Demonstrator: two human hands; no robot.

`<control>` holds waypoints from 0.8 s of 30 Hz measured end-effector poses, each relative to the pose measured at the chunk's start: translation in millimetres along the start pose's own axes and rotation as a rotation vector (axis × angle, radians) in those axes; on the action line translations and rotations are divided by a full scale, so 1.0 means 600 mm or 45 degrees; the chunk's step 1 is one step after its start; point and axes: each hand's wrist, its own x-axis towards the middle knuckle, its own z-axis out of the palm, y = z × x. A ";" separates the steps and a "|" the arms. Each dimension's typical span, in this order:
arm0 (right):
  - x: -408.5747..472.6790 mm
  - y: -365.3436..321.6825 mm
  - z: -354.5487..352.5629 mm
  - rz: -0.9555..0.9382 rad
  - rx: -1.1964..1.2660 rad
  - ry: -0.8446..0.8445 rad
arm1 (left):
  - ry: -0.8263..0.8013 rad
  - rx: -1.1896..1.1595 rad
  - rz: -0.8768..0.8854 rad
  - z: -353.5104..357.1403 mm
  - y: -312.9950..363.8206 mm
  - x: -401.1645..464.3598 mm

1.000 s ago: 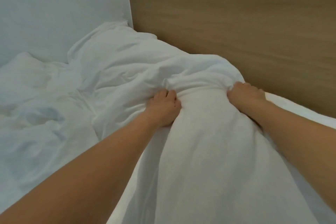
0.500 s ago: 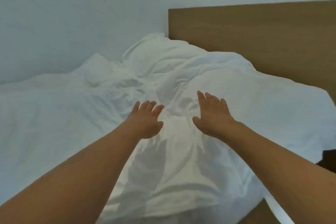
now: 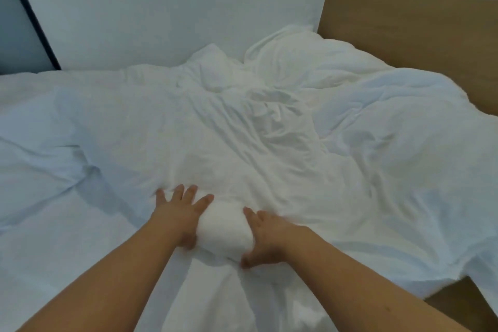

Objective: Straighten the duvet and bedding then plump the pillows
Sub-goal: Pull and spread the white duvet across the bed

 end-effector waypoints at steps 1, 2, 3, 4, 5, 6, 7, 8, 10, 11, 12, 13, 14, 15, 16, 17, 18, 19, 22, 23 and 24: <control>0.020 -0.005 0.019 0.014 -0.060 -0.003 | 0.031 -0.012 0.007 0.020 -0.002 0.012; 0.036 -0.008 0.029 0.022 -0.092 0.013 | 0.079 -0.015 0.014 0.034 -0.002 0.022; 0.048 -0.008 0.029 0.015 -0.090 0.043 | 0.139 -0.019 0.026 0.039 -0.001 0.030; 0.057 -0.007 0.021 -0.001 -0.066 0.090 | 0.196 -0.038 0.026 0.038 -0.001 0.039; 0.062 -0.004 0.007 -0.022 -0.029 0.157 | 0.253 -0.078 0.024 0.029 -0.002 0.045; 0.064 0.004 -0.010 -0.044 0.016 0.231 | 0.283 -0.125 0.020 0.011 -0.004 0.047; 0.061 0.016 -0.028 -0.061 0.075 0.286 | 0.284 -0.175 0.011 -0.015 -0.004 0.043; 0.053 0.029 -0.048 -0.063 0.164 0.312 | 0.244 -0.209 0.003 -0.046 -0.002 0.037; 0.029 0.055 -0.086 -0.039 0.456 0.304 | 0.046 -0.273 0.043 -0.114 0.009 0.014; 0.019 0.066 -0.101 -0.027 0.573 0.264 | -0.086 -0.298 0.092 -0.141 0.018 0.002; 0.010 0.075 -0.111 0.004 0.630 0.183 | -0.200 -0.315 0.118 -0.162 0.028 -0.013; 0.003 0.082 -0.114 0.069 0.633 0.060 | -0.289 -0.381 0.103 -0.172 0.037 -0.024; -0.005 0.086 -0.111 0.158 0.608 -0.071 | -0.363 -0.502 0.067 -0.172 0.044 -0.036; -0.009 0.091 -0.099 0.244 0.557 -0.193 | -0.394 -0.582 0.040 -0.159 0.049 -0.042; -0.011 0.095 -0.082 0.302 0.484 -0.307 | -0.371 -0.572 0.040 -0.140 0.054 -0.048; -0.009 0.098 -0.063 0.310 0.402 -0.406 | -0.307 -0.480 0.054 -0.115 0.057 -0.052; -0.008 0.097 -0.047 0.303 0.310 -0.471 | -0.235 -0.361 0.061 -0.092 0.061 -0.056; -0.009 0.092 -0.033 0.293 0.215 -0.483 | -0.188 -0.320 0.072 -0.069 0.064 -0.058; -0.013 0.078 -0.010 0.236 0.007 -0.353 | -0.222 -0.464 0.175 -0.034 0.066 -0.059; -0.012 0.080 -0.001 0.224 -0.027 -0.310 | -0.236 -0.502 0.200 -0.027 0.069 -0.053; -0.011 0.079 0.008 0.214 -0.039 -0.277 | -0.240 -0.532 0.214 -0.021 0.071 -0.045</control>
